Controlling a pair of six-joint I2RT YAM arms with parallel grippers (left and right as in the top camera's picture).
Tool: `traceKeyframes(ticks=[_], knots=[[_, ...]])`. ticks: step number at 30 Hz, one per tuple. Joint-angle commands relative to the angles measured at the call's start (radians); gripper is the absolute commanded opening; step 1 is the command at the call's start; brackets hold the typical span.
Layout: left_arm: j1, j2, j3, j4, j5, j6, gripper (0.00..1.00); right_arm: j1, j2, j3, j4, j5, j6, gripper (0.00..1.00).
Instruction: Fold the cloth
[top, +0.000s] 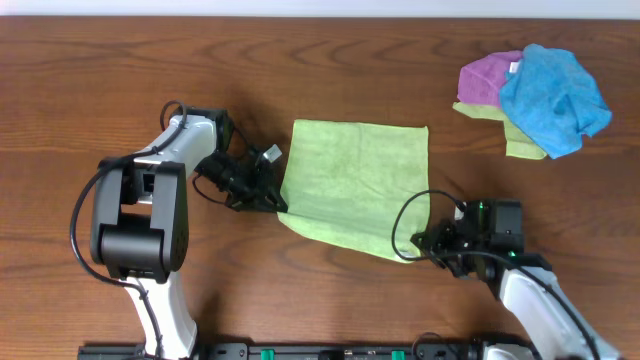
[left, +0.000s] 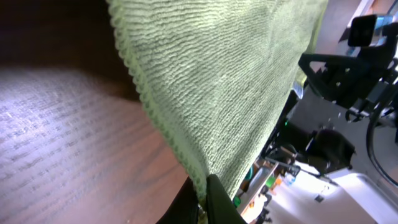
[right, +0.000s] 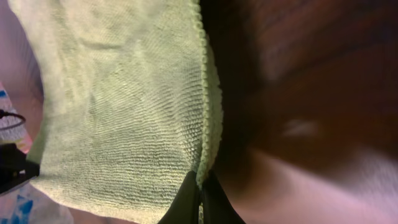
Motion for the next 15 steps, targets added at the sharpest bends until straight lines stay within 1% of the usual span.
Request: traceKeyframes(ticks=[1,5,8,9,13,15], knots=[[0.014,-0.02,0.0,-0.031,-0.031,0.088,0.06,-0.002,-0.077,0.018,-0.058,0.103,-0.059,0.01],[0.014,-0.031,0.0,-0.066,-0.032,0.121,0.06,-0.002,-0.162,0.023,-0.147,0.127,-0.086,0.01],[0.014,-0.074,0.0,-0.055,-0.058,0.117,0.06,-0.002,-0.212,0.023,-0.195,0.137,-0.092,0.01],[0.013,-0.091,0.0,-0.043,-0.09,0.098,0.06,-0.002,-0.221,0.023,-0.201,0.137,-0.092,0.01],[-0.004,-0.179,0.0,0.013,-0.291,-0.02,0.06,-0.002,-0.233,0.025,-0.196,0.137,-0.095,0.01],[-0.021,-0.228,0.0,0.047,-0.361,-0.077,0.06,-0.002,-0.233,0.035,-0.195,0.137,-0.095,0.01]])
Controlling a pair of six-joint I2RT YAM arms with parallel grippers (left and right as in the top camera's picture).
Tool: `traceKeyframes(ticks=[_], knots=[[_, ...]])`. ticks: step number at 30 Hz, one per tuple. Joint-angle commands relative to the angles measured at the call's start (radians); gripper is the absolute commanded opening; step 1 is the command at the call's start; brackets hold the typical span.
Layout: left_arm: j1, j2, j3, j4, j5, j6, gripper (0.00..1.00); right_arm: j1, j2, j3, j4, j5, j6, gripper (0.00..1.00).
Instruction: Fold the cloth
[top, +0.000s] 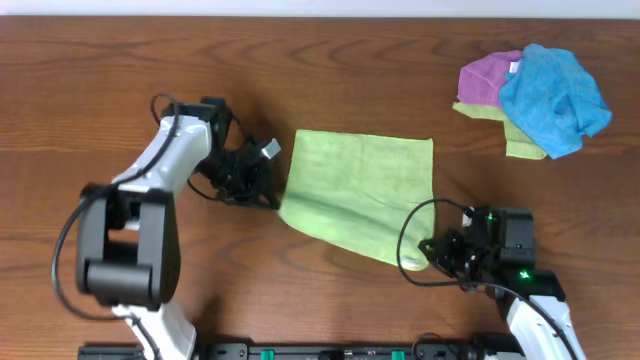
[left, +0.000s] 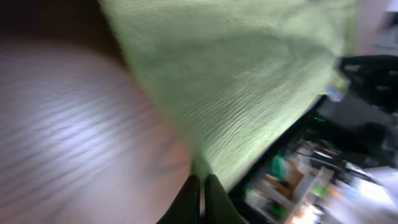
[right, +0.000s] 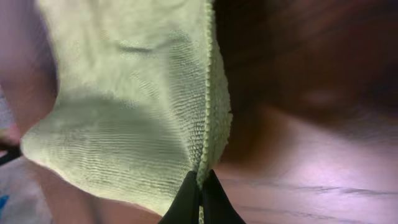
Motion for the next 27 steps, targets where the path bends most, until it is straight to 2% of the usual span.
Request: traceKeyframes(ticks=[1,6,13,15,18,22,27], knots=[[-0.009,-0.082,0.001,0.034,-0.204,-0.111,0.06,-0.003,-0.006,0.032,-0.004,0.081,-0.023,0.01],[-0.07,-0.129,0.001,0.094,-0.246,-0.21,0.06,-0.003,-0.003,0.094,0.012,0.162,-0.023,0.01],[-0.156,-0.127,-0.016,0.132,-0.334,-0.305,0.06,-0.003,0.028,0.117,0.023,0.161,-0.03,0.01],[-0.157,-0.127,-0.047,0.155,-0.328,-0.35,0.15,-0.003,0.028,0.117,0.023,0.161,-0.03,0.01],[-0.156,-0.127,-0.116,0.202,-0.29,-0.422,0.18,-0.003,0.028,0.117,0.022,0.161,-0.03,0.01],[-0.156,-0.127,-0.216,0.277,-0.169,-0.502,0.08,-0.003,0.028,0.117,0.022,0.161,-0.031,0.01],[-0.16,-0.131,-0.29,0.376,-0.082,-0.599,0.06,-0.003,0.028,0.117,0.018,0.16,-0.046,0.01]])
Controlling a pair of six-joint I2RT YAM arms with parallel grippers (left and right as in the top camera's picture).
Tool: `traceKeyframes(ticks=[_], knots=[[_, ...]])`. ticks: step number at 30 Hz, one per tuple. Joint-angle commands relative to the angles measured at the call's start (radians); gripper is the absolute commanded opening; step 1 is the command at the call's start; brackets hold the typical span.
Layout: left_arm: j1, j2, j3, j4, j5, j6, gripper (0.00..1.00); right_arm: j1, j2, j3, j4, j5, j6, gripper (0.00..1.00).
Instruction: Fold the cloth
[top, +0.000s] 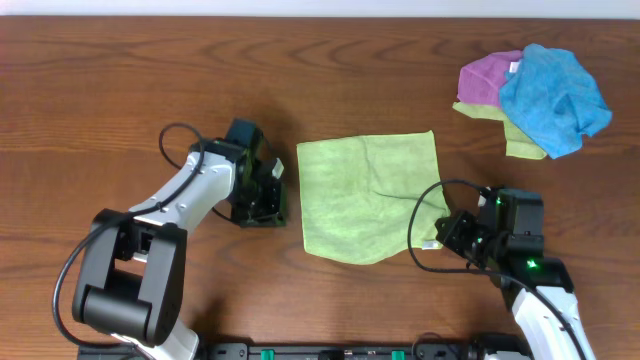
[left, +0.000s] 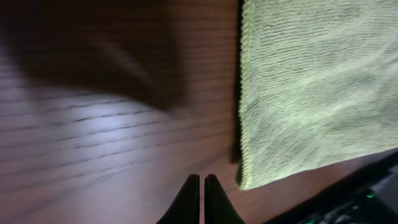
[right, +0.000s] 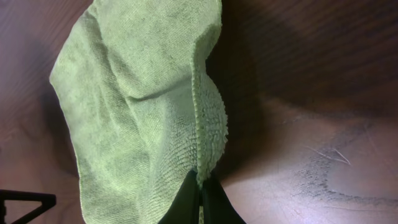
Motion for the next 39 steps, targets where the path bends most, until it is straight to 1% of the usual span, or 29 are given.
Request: traceKeyframes(ticks=[1,4,7,17,21,24,28,31,32,34,35,37,39], knots=[[-0.005,-0.01,-0.039,0.042,0.092,-0.107,0.06,-0.001,0.002,0.013,-0.003,0.01,-0.029,0.01],[-0.014,-0.011,-0.083,0.093,0.119,-0.165,0.06,-0.001,0.002,0.013,-0.004,0.01,-0.029,0.01],[-0.037,-0.013,-0.139,0.179,0.156,-0.235,0.06,-0.001,0.002,0.013,-0.004,0.002,-0.034,0.01],[-0.099,-0.013,-0.259,0.367,0.155,-0.402,0.06,-0.001,0.002,0.013,-0.003,-0.016,-0.037,0.01],[-0.094,-0.013,-0.272,0.361,0.151,-0.388,0.07,-0.001,0.002,0.013,-0.003,-0.025,-0.037,0.01],[-0.081,-0.015,-0.272,0.341,0.153,-0.365,0.09,-0.001,0.002,0.013,-0.003,-0.031,-0.037,0.01],[-0.04,-0.021,-0.272,0.298,0.2,-0.309,0.11,-0.001,0.002,0.013,-0.003,-0.037,-0.051,0.01],[-0.004,-0.028,-0.272,0.282,0.245,-0.269,0.15,-0.001,0.002,0.013,-0.002,-0.039,-0.051,0.01],[0.007,-0.03,-0.272,0.282,0.262,-0.257,0.18,-0.001,0.002,0.013,-0.002,-0.039,-0.051,0.01],[0.03,-0.031,-0.272,0.282,0.288,-0.242,0.22,-0.001,0.002,0.013,-0.002,-0.039,-0.051,0.01],[0.038,-0.031,-0.272,0.283,0.292,-0.238,0.27,-0.001,0.002,0.013,-0.002,-0.039,-0.051,0.01],[0.048,-0.031,-0.272,0.289,0.309,-0.228,0.46,-0.001,0.002,0.013,0.0,-0.042,-0.051,0.01],[0.048,-0.031,-0.272,0.301,0.326,-0.22,0.67,-0.001,0.002,0.013,0.005,-0.042,-0.051,0.01]])
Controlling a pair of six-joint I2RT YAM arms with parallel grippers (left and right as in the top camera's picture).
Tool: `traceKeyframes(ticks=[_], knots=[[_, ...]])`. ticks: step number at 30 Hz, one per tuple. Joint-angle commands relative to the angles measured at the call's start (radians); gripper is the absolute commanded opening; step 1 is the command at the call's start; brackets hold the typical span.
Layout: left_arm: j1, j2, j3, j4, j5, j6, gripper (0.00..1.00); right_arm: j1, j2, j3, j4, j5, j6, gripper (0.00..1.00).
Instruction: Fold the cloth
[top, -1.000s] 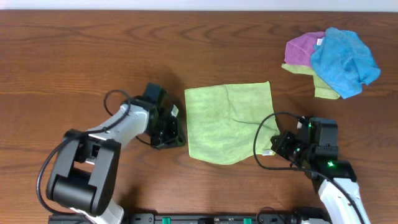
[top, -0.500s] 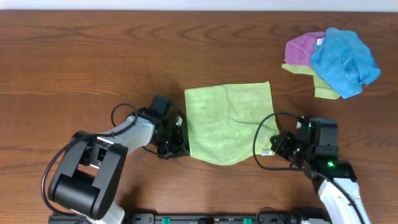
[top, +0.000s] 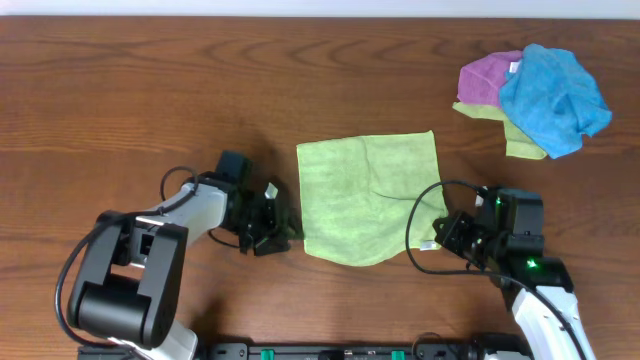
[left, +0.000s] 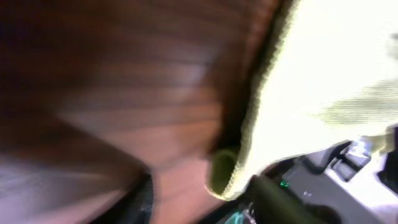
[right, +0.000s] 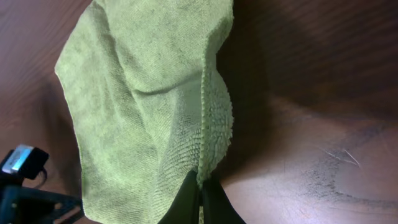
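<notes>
The light green cloth (top: 366, 196) lies spread on the wooden table, with a crease running in from its right side. My left gripper (top: 283, 233) is low at the cloth's near left corner. In the blurred left wrist view it is open (left: 205, 200), and the cloth's rolled corner (left: 225, 169) sits just ahead of the gap between its fingers. My right gripper (top: 438, 240) is shut on the cloth's near right corner (right: 208, 140), which stands pinched up between its fingers (right: 200, 186).
A heap of purple, blue and green cloths (top: 535, 85) lies at the back right of the table. Both arms' cables loop over the wood beside the green cloth.
My left gripper has moved from beside the cloth's left edge down to its near left corner and has opened. The right gripper still grips its corner. The cloth lies unchanged.
Both grippers were shut on the near corners, holding the cloth's near half raised. They stayed so as it shifted toward the near side. Then the cloth lay flat, released by my left gripper, which was shut beside it. Now the left is open at the corner.
</notes>
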Motion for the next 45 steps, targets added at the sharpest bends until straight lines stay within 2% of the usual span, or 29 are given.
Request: traceKeyframes(ticks=[1,4,7,14,27,29,30,34,35,36,45], knots=[[0.001,-0.01,-0.008,0.005,0.022,0.037,0.7,-0.001,0.0,0.013,0.007,-0.011,-0.02,0.01],[-0.011,-0.01,-0.008,0.019,0.022,0.043,0.8,-0.001,0.0,0.013,0.013,-0.011,-0.02,0.01],[-0.026,-0.01,-0.008,0.053,0.021,0.043,0.84,-0.001,0.0,0.013,0.016,-0.012,-0.02,0.01],[-0.09,-0.008,-0.008,0.147,-0.018,0.01,0.84,-0.001,0.0,0.013,0.024,-0.034,-0.019,0.01],[-0.205,-0.006,-0.008,0.215,-0.102,-0.063,0.83,-0.001,0.0,0.013,0.024,-0.038,-0.012,0.01],[-0.22,-0.005,-0.008,0.219,-0.108,-0.063,0.79,-0.001,0.0,0.013,0.024,-0.041,-0.012,0.01],[-0.228,-0.005,-0.008,0.223,-0.107,-0.063,0.71,-0.001,0.0,0.013,0.024,-0.041,-0.012,0.01],[-0.249,-0.005,-0.008,0.232,-0.11,-0.064,0.27,-0.001,0.0,0.013,0.024,-0.041,-0.012,0.01],[-0.25,-0.005,-0.008,0.231,-0.11,-0.064,0.14,-0.001,0.0,0.013,0.024,-0.041,-0.012,0.01],[-0.251,-0.005,-0.008,0.231,-0.11,-0.064,0.06,-0.001,0.0,0.013,0.024,-0.041,-0.012,0.01],[-0.2,-0.011,-0.008,0.229,-0.037,-0.042,0.06,-0.001,0.0,0.013,0.011,-0.033,-0.066,0.01]])
